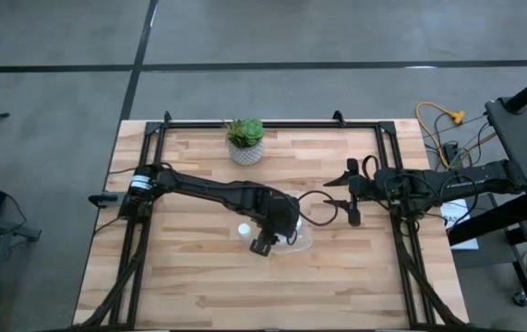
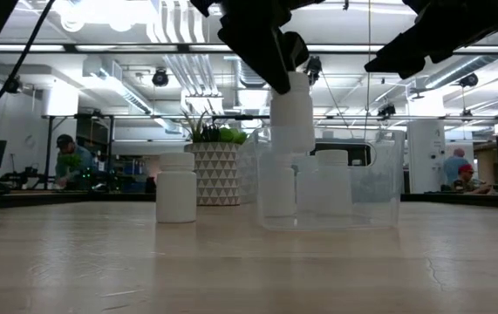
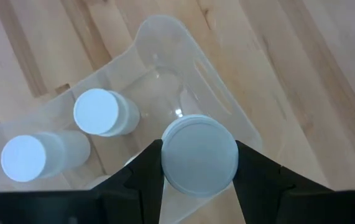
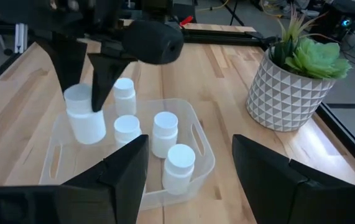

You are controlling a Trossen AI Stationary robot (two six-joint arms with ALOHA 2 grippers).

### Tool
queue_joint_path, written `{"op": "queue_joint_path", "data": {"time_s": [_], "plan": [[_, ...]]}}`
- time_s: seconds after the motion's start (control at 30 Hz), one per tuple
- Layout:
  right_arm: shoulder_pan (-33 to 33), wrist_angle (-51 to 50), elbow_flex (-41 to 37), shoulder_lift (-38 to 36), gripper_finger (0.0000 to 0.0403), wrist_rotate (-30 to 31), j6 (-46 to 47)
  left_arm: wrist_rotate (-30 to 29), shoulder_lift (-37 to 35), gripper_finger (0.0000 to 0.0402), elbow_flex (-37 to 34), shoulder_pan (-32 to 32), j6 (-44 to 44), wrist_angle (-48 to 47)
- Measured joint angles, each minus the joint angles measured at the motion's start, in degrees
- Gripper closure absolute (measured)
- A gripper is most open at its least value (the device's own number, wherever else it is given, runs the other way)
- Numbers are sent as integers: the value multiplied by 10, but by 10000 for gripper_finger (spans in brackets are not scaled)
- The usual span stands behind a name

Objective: Pick and place pill bottles into a basket
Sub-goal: Put the white medicine bottle into the transparent bin

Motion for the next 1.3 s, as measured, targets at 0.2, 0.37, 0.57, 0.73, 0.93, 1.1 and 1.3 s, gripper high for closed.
{"op": "queue_joint_path", "data": {"time_s": [0.2, 0.37, 0.57, 0.73, 0.93, 1.1, 1.3], "plan": [[0, 0, 0, 1, 184, -1, 2, 2, 0, 261, -7, -4, 0, 8], [0, 0, 0, 1, 184, -1, 3, 3, 0, 261, -32, -5, 0, 29], [0, 0, 0, 1, 184, -1, 4, 3, 0, 261, -52, -5, 0, 45], [0, 0, 0, 1, 184, -1, 4, 4, -1, 261, -69, -4, 1, 70], [0, 0, 0, 1, 184, -1, 4, 3, -1, 261, -92, -3, 1, 91], [0, 0, 0, 1, 184, -1, 4, 3, -1, 261, -110, -3, 1, 117], [0, 0, 0, 1, 184, -1, 4, 3, -1, 261, -135, 2, 1, 145]]}}
